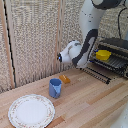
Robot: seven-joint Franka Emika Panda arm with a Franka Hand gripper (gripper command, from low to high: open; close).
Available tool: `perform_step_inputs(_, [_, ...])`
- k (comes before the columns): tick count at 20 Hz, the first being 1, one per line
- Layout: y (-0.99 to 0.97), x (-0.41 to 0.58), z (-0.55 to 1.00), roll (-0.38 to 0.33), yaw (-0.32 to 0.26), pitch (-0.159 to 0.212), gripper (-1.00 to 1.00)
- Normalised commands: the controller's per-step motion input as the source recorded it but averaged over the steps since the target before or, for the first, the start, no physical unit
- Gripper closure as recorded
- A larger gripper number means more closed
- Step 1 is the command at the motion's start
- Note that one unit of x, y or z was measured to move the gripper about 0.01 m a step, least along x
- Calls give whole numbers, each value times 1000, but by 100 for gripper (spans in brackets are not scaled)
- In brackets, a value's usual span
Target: Please reach out your grabber to the yellow dish. Tenderly grip the yellow dish using your grabber. Set the yellow dish on the baking sheet. Posit your grabber on the rim of the baking sheet carrying the yellow dish. Mindfully slide the baking sheet with the yellow dish into the oven. Let go of your grabber's hold on the baking sheet's edge when it is entirely in the oven.
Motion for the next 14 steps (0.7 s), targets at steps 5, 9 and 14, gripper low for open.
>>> perform_step_inputs(5, [-207, 271, -133, 156, 28, 201, -100])
perform_step_inputs(9, [164, 241, -408, 116, 72, 68, -100])
perform_step_inputs(14, [-208, 58, 97, 26, 31, 3, -100])
